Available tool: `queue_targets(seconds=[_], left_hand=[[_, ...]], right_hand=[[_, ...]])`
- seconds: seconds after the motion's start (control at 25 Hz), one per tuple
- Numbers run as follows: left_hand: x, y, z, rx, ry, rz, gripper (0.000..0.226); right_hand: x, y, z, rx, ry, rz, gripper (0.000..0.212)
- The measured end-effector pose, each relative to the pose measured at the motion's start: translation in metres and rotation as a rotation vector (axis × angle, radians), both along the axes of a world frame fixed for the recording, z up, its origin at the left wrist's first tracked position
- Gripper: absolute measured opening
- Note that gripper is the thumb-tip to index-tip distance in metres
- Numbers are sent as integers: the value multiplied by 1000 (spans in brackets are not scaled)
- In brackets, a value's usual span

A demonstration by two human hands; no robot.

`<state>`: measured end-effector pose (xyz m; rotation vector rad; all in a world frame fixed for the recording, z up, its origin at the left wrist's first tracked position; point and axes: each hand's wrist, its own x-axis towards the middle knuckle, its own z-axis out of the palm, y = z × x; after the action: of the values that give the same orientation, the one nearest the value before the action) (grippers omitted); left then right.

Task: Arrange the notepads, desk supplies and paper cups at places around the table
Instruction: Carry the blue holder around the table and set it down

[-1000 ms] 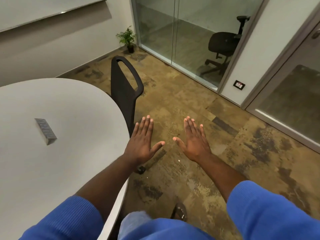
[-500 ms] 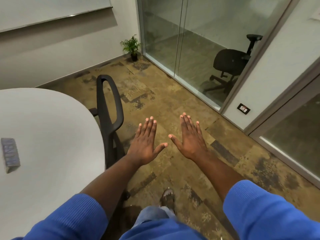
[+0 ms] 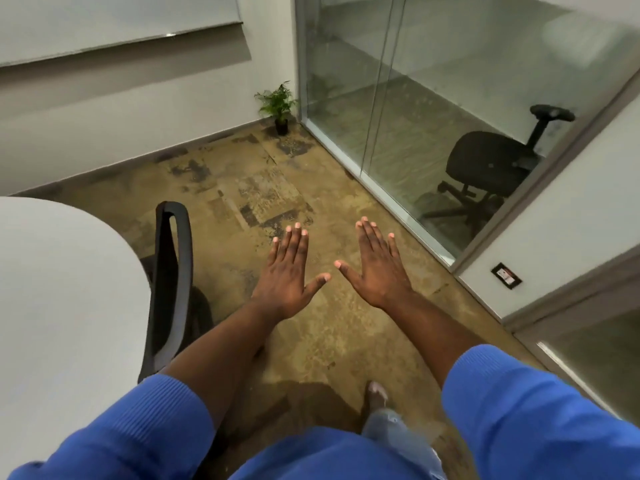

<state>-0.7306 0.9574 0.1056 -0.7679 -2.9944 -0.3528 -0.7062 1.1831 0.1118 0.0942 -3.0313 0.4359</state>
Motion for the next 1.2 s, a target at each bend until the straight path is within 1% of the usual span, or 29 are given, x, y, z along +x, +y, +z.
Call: queue_targets(seconds=[0.24,0.32,0.44,0.56,0.76,0.92,1.0,1.12,1.2], left_hand=[[-82,39,-11,-56,-53,224,97],[-104,51,-9,-48,-37,300,97],[-141,55,-2,-15,-50,423,96],[-179,44,-2,-45,-39,523,97],[-275,-9,-19,-21,-53,680,97],[-359,-60,-26,11,-106,758,97],[-402,-87,-19,-11,-84,793,97],[-458,-137,3,21,-49,841,96],[-486,-166,12,-24,-21,886,96]], right_hand=[[-129,41,-22,-34,-44,210,94],[-167,52,-22,-12,-65,280,95],[-233,48,-16,-8,-76,388,94],[-293,30,-20,-8,-31,474,95],[-418,-40,-42,-7,-48,602,94],[-505,-107,-46,-18,-70,657,93],[-550,-140,-40,-4,-57,677,92],[-620,-194,-21,-13,-48,743,93],[-657,-231,-15,-13,-5,792,93]])
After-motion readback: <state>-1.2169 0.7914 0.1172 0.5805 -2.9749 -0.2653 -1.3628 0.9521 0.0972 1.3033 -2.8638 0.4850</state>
